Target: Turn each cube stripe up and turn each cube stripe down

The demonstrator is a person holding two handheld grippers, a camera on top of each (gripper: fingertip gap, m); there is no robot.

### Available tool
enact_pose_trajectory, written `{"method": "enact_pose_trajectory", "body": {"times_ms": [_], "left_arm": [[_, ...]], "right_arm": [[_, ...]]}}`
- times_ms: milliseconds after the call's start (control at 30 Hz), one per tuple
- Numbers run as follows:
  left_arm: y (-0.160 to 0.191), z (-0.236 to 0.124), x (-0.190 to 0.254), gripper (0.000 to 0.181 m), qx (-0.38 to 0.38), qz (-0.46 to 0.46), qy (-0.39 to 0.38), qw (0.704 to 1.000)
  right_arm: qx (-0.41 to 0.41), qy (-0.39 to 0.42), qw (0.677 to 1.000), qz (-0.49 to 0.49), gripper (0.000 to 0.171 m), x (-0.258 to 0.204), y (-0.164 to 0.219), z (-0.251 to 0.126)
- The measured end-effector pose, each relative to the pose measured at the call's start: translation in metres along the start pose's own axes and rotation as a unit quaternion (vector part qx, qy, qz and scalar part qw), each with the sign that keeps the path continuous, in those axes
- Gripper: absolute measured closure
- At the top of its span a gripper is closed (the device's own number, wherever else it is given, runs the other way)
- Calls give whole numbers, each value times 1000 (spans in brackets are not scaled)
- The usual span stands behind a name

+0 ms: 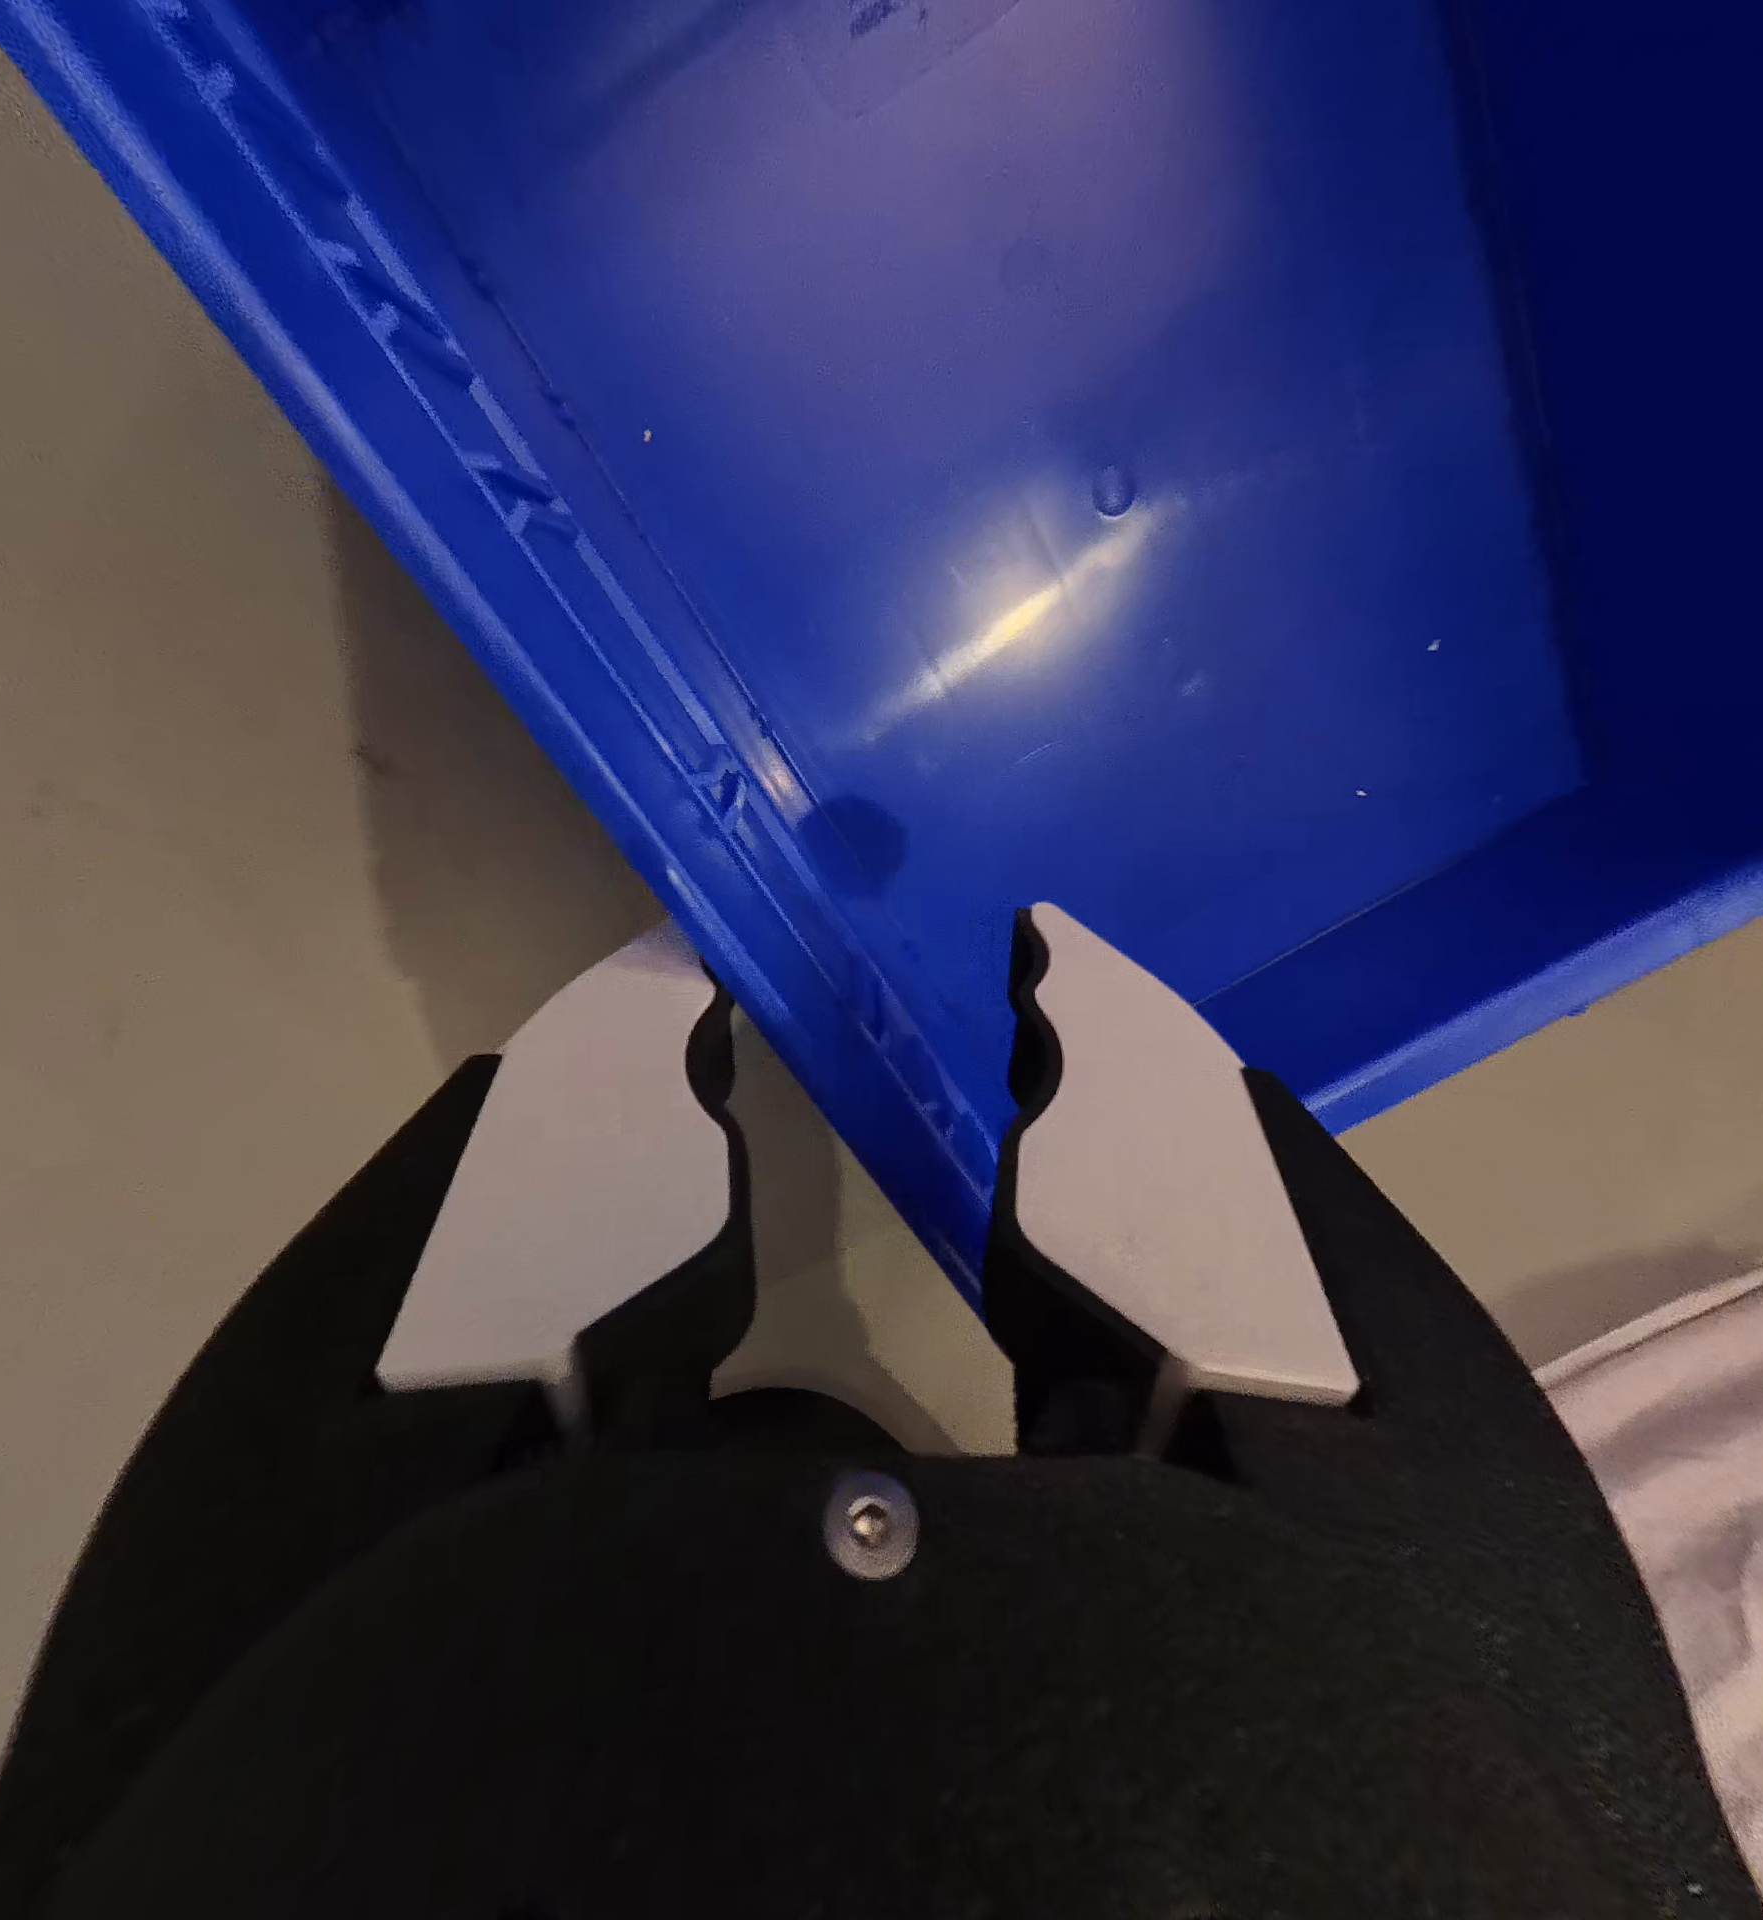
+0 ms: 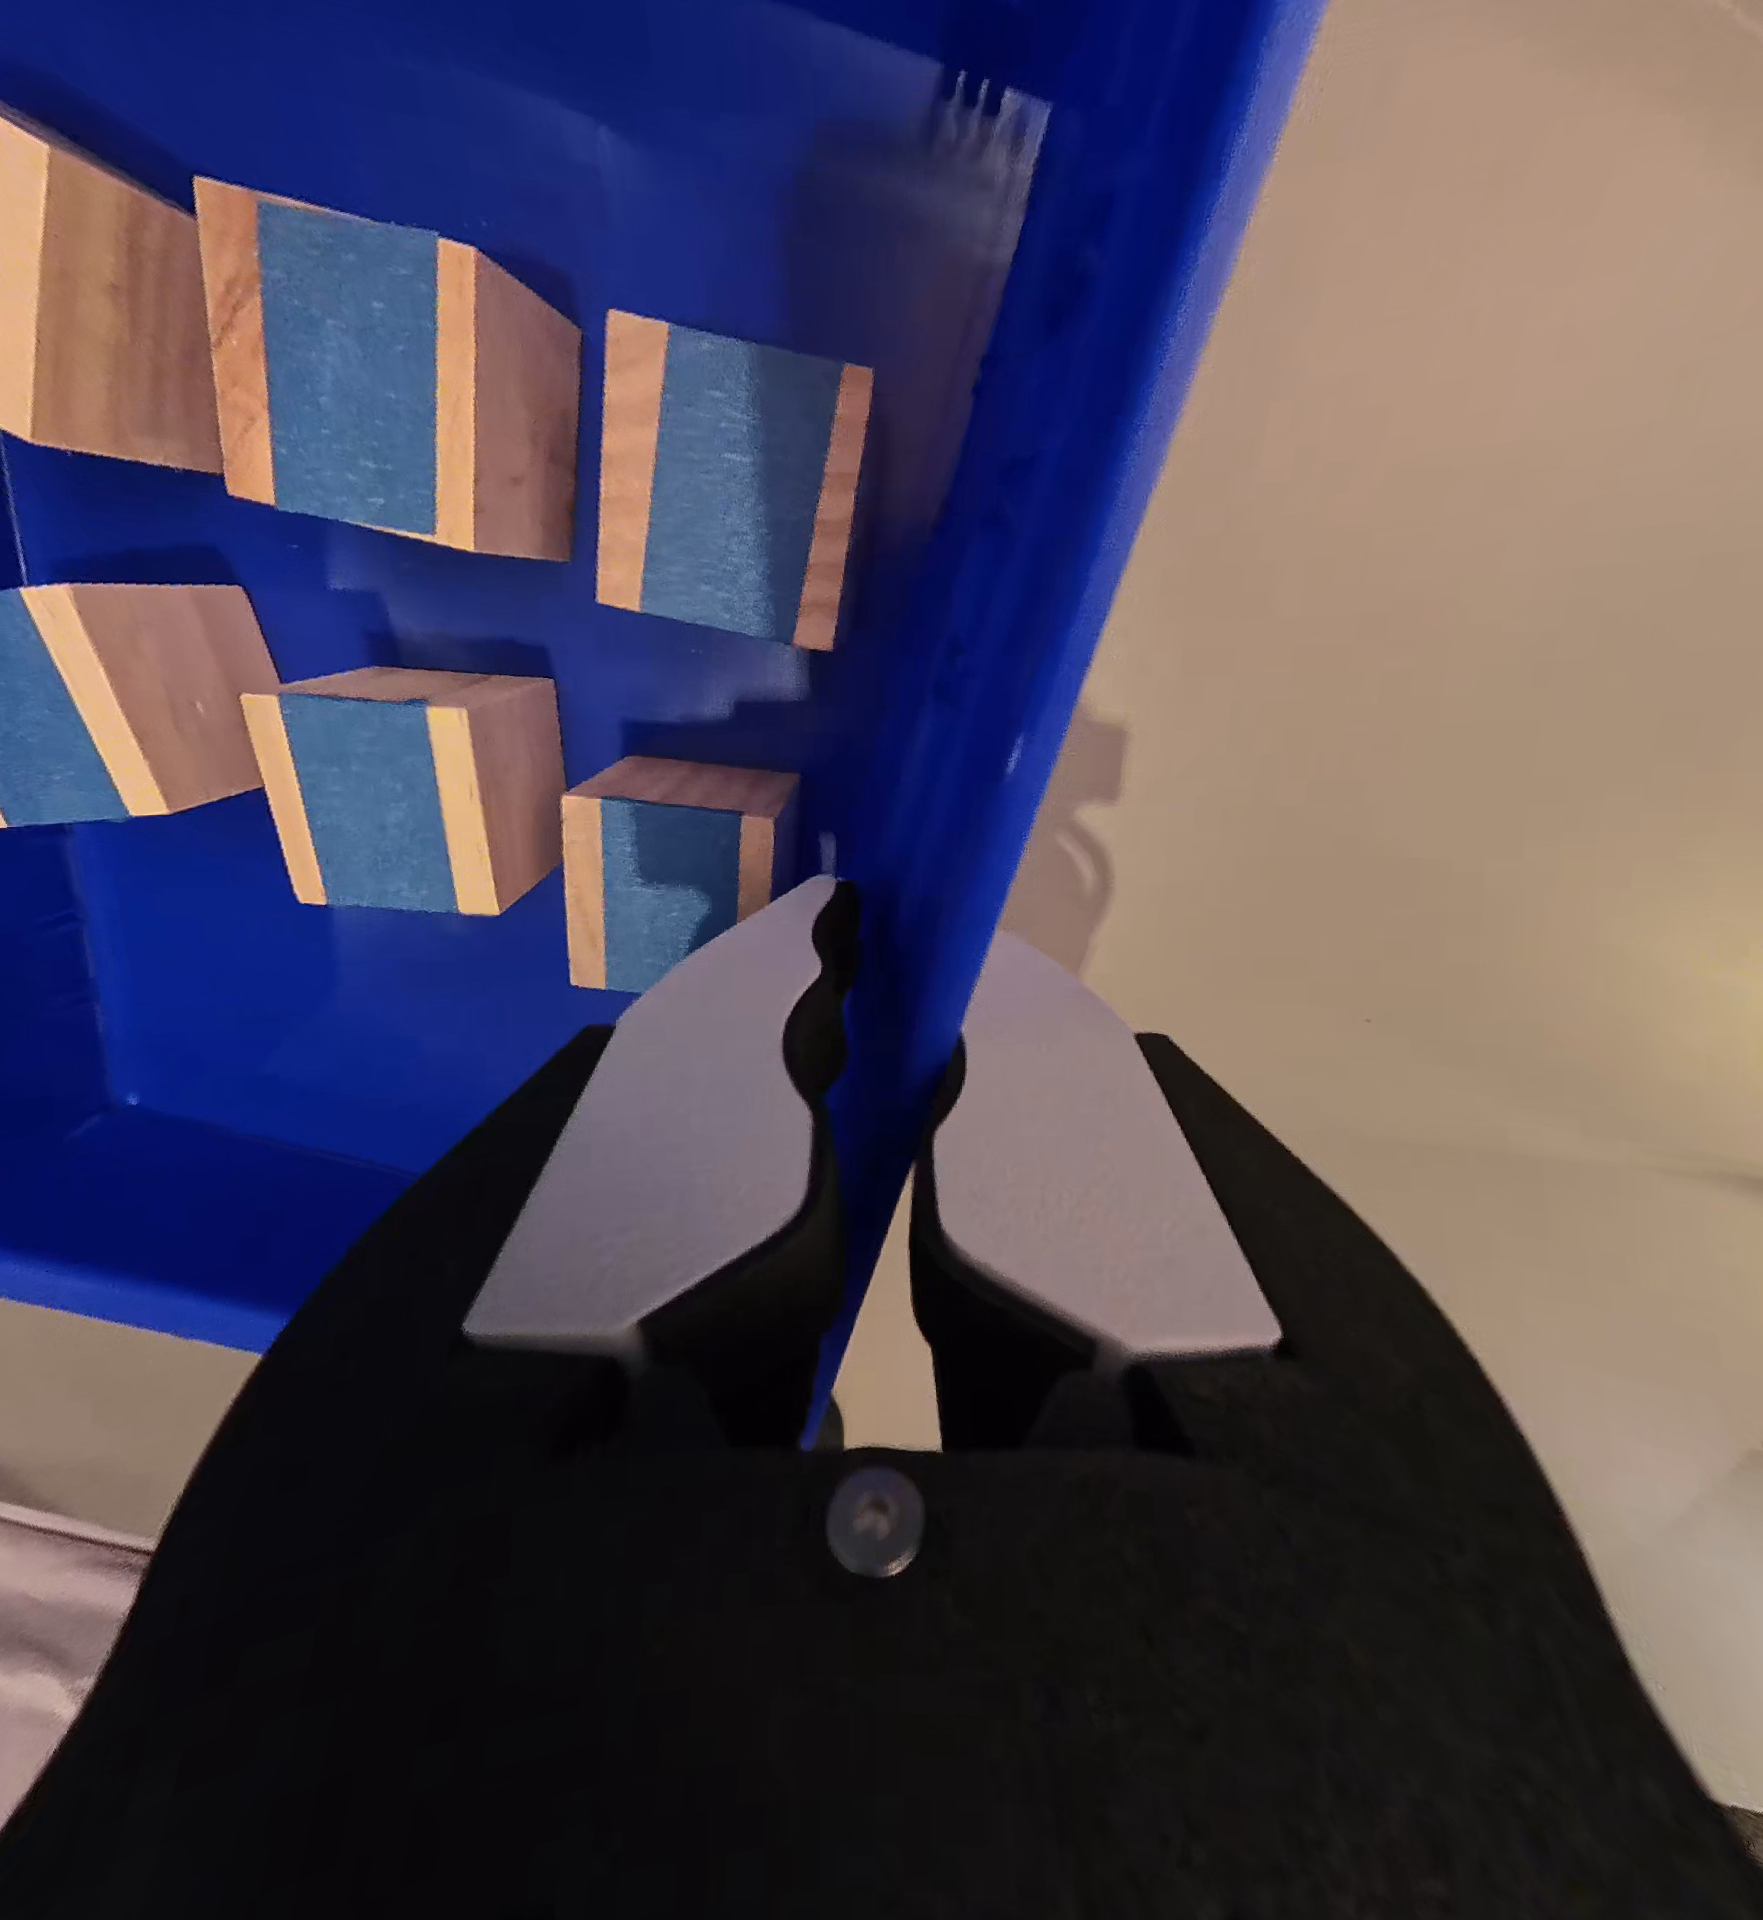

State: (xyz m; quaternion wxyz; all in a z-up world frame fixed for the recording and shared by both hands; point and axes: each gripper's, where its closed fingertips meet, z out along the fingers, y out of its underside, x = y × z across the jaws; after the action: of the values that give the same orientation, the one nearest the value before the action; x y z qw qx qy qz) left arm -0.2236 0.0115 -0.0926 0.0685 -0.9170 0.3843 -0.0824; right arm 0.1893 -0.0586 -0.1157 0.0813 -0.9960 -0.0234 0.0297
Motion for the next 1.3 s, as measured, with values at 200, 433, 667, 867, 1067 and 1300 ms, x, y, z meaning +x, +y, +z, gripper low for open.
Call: {"method": "enact_pose_trajectory", "body": {"times_ms": [200, 433, 667, 867, 1067, 1300], "left_arm": [[-2, -39, 4, 128, 61, 12, 27, 998], [18, -85, -14, 130, 111, -3, 34, 993], [34, -116, -43, 134, 158, -43, 44, 986], [53, -150, -68, 141, 223, -74, 58, 970], [73, -174, -92, 147, 278, -105, 86, 951], [93, -192, -125, 153, 330, -157, 102, 925]], "right_arm": [[5, 13, 1000, 3, 162, 0, -2, 2], [22, -35, 999, 21, 163, 0, -3, 3], [13, -114, 992, 54, 162, 18, -2, 1], [-12, -124, 988, 87, 162, 33, 16, -9], [-23, -118, 987, 107, 162, 32, 23, -49], [-4, -88, 994, 72, 163, -18, -25, -131]]}}
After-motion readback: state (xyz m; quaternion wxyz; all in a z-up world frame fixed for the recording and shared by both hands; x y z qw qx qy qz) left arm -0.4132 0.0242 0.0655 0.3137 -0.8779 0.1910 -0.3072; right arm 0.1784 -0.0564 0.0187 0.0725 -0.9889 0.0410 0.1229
